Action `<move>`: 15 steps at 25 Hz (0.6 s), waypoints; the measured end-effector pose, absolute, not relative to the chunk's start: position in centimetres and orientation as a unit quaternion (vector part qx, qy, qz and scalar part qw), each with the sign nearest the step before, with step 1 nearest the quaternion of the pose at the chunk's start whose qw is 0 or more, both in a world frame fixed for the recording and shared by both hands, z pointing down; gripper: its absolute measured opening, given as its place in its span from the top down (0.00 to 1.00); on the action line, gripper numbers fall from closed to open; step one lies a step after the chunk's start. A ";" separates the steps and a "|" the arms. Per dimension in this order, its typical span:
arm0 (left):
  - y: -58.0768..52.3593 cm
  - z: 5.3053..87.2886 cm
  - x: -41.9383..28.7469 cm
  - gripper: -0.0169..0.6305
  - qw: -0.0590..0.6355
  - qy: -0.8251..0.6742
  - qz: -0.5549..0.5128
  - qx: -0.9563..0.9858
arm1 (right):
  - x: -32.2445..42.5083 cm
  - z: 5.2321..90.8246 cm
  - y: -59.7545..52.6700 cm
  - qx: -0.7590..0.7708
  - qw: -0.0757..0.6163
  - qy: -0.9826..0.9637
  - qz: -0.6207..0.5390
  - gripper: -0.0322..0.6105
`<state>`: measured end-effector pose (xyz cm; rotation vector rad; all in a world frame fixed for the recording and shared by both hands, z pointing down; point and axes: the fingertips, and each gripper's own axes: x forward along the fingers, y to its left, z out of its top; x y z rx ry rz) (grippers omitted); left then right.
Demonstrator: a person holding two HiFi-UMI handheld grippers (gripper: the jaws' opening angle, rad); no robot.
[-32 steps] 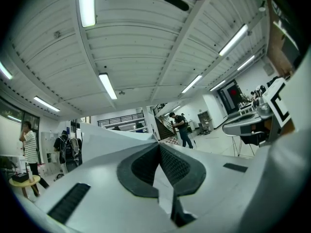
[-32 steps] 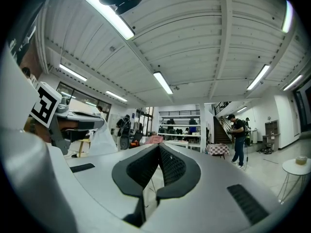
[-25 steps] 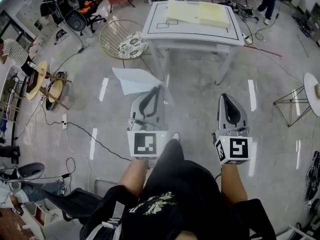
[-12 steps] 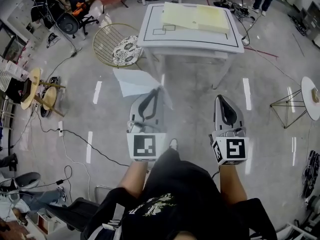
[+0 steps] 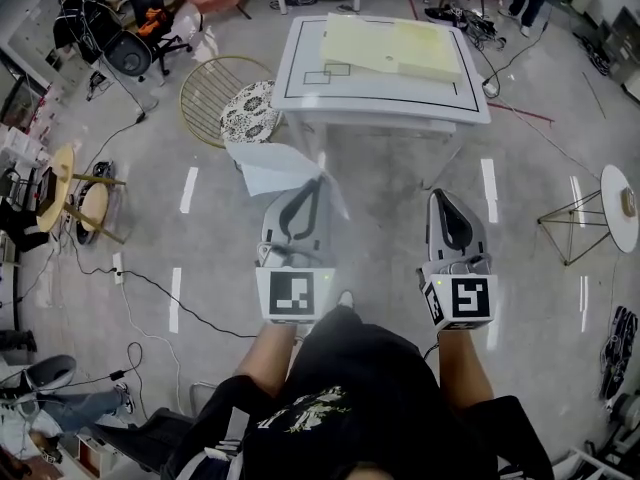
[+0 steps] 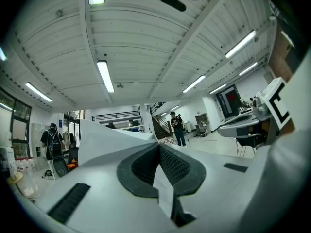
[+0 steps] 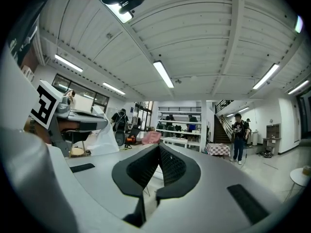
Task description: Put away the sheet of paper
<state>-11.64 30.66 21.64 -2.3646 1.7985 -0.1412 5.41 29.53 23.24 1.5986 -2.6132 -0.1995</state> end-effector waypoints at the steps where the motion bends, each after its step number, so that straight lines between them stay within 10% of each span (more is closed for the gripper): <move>1: 30.1 21.6 -11.5 0.97 0.086 0.600 -0.048 -0.794 | 5.5 23.2 28.9 0.523 0.034 -0.849 -0.064 0.95; 15: 22.7 21.8 -12.5 0.97 0.092 0.581 -0.047 -0.807 | 4.0 23.2 22.1 0.538 0.030 -0.839 -0.070 0.95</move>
